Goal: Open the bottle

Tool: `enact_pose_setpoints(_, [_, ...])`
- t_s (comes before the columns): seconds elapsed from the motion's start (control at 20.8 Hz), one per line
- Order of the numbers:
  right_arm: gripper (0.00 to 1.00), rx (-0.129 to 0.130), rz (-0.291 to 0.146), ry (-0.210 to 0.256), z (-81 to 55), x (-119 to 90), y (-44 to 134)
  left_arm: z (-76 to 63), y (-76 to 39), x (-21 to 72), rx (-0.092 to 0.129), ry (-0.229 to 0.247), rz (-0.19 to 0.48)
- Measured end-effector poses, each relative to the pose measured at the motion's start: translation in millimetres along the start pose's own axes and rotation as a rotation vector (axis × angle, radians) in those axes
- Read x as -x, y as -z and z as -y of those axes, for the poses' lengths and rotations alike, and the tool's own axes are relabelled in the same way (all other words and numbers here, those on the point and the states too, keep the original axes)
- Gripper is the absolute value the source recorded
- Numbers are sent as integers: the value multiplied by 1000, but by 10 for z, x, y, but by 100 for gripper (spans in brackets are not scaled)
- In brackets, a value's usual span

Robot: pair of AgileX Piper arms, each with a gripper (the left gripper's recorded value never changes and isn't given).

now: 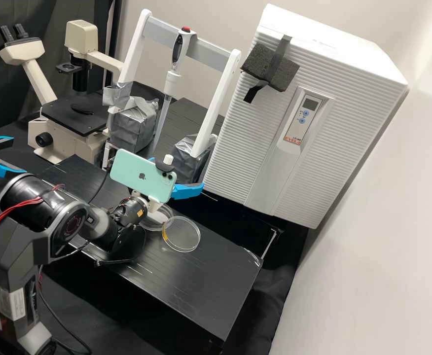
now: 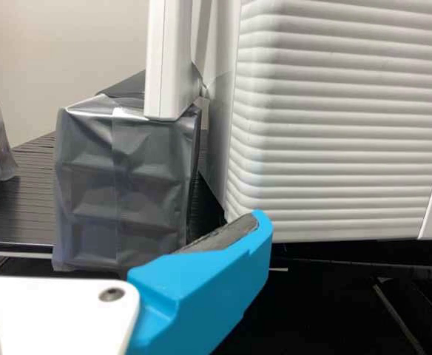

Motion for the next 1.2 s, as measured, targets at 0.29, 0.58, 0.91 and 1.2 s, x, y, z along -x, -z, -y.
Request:
enact_pose_setpoints(0.29, [100,0,0,0,0,0,0,0,13,10,-2,2,-2])
enact_pose_setpoints(0.58, [100,-12,-35,-16,-41,123,131,1,10,10,-4,3,0])
enact_pose_setpoints(0.91, [100,58,-210,68,270,304,605,31,-6,27,4,13,1])
enact_pose_setpoints(1.2, [100,66,-172,97,425,287,588,51,-14,40,10,19,0])
